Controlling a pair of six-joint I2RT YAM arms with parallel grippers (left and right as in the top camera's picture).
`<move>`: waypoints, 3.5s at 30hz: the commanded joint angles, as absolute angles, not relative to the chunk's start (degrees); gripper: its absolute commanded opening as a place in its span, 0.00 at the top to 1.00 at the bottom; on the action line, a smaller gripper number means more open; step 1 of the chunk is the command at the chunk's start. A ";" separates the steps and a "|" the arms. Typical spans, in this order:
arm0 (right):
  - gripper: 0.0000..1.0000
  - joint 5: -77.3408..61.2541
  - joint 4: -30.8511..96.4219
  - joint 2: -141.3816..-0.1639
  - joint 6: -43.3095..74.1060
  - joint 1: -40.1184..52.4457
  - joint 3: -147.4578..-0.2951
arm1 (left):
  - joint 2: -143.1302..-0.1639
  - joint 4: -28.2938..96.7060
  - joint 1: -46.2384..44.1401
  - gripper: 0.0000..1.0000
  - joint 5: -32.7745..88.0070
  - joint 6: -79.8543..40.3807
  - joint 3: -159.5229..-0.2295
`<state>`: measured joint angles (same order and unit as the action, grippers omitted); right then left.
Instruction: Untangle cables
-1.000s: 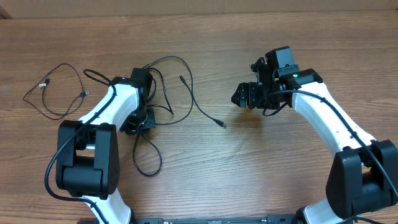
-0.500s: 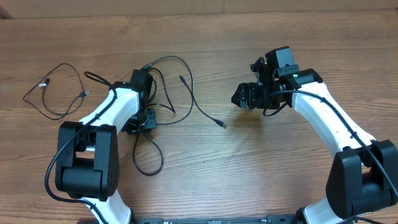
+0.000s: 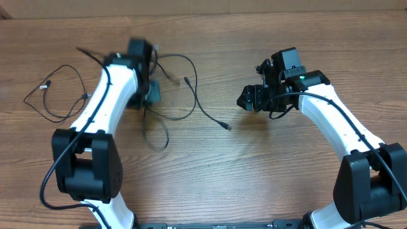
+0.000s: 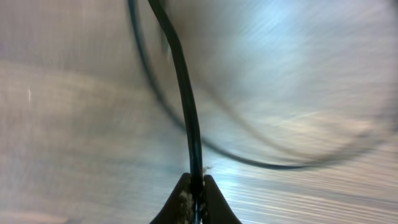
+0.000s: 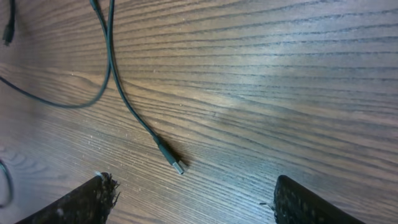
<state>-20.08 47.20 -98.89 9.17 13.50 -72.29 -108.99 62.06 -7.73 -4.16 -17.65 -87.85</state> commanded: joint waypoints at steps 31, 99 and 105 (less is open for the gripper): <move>0.20 -14.98 48.56 -98.19 8.88 13.43 -72.71 | -108.62 60.07 4.10 0.96 90.54 -8.67 -120.73; 0.20 -15.00 49.91 -98.17 8.93 13.43 -72.69 | -123.68 78.35 27.83 0.96 -11.16 -25.76 -139.55; 0.20 -15.00 49.95 -98.19 8.93 13.43 -72.69 | -130.67 79.02 27.86 0.96 -14.90 -25.82 -139.55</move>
